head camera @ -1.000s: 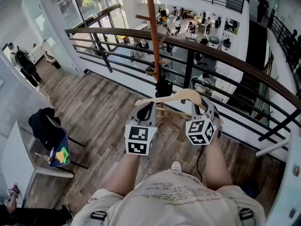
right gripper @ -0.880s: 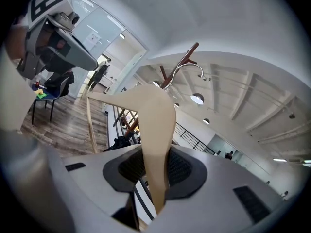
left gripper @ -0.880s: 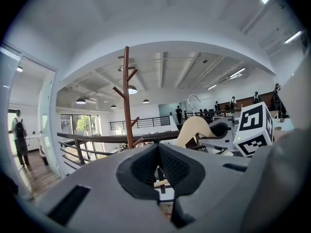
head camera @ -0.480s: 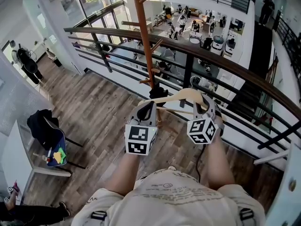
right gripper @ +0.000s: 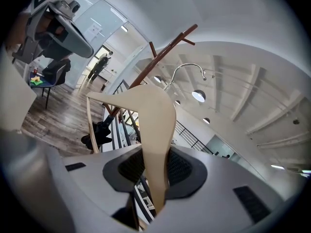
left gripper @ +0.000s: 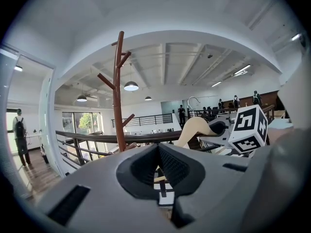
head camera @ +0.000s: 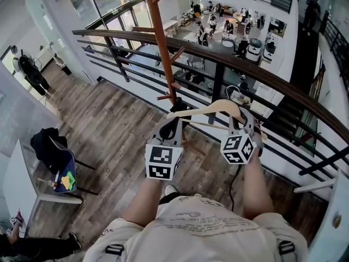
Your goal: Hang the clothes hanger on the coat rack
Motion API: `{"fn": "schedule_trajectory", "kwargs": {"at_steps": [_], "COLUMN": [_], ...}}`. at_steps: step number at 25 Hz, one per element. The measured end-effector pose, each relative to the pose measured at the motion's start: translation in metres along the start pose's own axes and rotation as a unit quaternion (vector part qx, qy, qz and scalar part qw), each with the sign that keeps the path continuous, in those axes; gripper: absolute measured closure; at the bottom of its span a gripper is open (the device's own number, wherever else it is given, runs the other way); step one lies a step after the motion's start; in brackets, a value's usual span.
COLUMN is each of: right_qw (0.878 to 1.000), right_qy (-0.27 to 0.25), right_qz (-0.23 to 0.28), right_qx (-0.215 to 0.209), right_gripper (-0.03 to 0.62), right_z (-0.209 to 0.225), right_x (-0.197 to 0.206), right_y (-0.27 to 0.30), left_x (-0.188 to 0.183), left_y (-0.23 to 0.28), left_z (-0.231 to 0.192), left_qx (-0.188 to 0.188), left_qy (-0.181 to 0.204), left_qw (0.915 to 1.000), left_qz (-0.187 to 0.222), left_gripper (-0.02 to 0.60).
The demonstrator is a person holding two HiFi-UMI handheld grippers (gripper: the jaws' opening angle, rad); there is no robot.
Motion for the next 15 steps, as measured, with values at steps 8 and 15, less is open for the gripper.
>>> {"fn": "schedule_trajectory", "kwargs": {"at_steps": [8, 15], "right_qw": [0.999, 0.995], "right_qy": [-0.014, -0.006], "right_qz": [-0.028, -0.058], "right_qx": [0.036, 0.076], "right_gripper": [0.488, 0.488], "right_z": [0.016, 0.032], "right_x": [0.005, -0.002], "right_y": [0.027, 0.063], "left_x": [-0.005, -0.009], "left_y": [0.039, 0.073], "left_z": [-0.011, -0.043], "left_qx": [0.028, 0.043], "left_qy": [0.001, 0.005], "left_qw": [0.9995, 0.9987], "left_qz": [0.015, 0.026], "left_gripper": [0.578, 0.578]}}
Point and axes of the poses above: the fingertips, and each gripper's own axes: y forward along the fingers, z to its right, x out of its underside, the point moved 5 cm from there along -y, backward along the fingers, and after that the axes turned 6 degrees about y, right-handed, at the moved point
